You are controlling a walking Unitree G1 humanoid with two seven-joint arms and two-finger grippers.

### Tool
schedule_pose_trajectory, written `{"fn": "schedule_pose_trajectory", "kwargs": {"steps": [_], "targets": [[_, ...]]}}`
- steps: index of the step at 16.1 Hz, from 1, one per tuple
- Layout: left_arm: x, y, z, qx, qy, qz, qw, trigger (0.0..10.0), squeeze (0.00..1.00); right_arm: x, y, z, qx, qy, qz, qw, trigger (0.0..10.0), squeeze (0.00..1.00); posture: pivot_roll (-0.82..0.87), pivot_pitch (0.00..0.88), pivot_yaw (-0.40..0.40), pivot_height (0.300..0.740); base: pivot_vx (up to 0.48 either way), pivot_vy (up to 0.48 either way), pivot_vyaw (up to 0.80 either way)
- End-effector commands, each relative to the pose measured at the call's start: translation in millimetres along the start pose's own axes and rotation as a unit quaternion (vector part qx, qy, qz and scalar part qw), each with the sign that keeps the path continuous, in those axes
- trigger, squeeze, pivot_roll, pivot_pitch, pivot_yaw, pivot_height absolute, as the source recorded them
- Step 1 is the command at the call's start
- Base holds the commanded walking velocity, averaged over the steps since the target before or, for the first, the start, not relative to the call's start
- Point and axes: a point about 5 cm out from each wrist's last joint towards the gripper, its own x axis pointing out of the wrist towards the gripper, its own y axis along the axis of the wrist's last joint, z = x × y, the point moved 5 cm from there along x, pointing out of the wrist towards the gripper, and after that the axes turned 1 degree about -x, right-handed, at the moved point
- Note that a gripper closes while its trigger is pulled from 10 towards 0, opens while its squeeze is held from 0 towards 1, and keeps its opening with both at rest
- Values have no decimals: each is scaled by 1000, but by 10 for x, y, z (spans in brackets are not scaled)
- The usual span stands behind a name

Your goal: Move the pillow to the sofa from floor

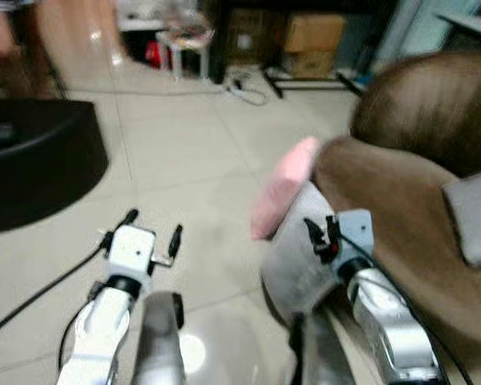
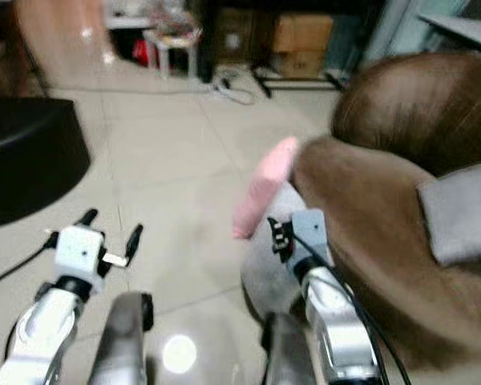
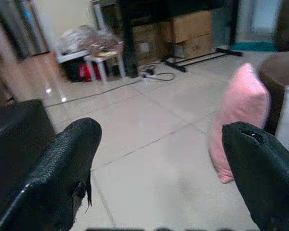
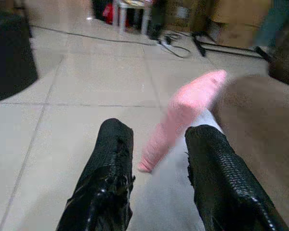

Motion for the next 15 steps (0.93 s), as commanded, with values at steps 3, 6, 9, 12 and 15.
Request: {"fn": "schedule_pose_trajectory", "kwargs": {"steps": [3,6,9,12,15], "targets": [[-3,70,-18,0,1,13,1000,10000,0,31,46,9,-3,2,4,1000,10000,0,0,0,-110,518,309,0,533],[-7,64,-22,0,0,11,1000,10000,0,35,41,37,5,-4,5,1000,10000,0,1,0,-110,518,303,0,0],[-6,59,-30,1,0,11,1000,10000,0,38,39,43,5,-5,4,1000,10000,0,3,0,-111,518,300,0,0],[-9,51,-27,1,-1,10,1000,10000,0,36,28,51,5,-6,4,1000,10000,0,5,0,-114,518,292,0,0],[-11,45,-21,0,-2,9,1000,10000,0,37,22,58,5,-6,3,1000,10000,0,8,0,-119,518,291,0,0]]}}
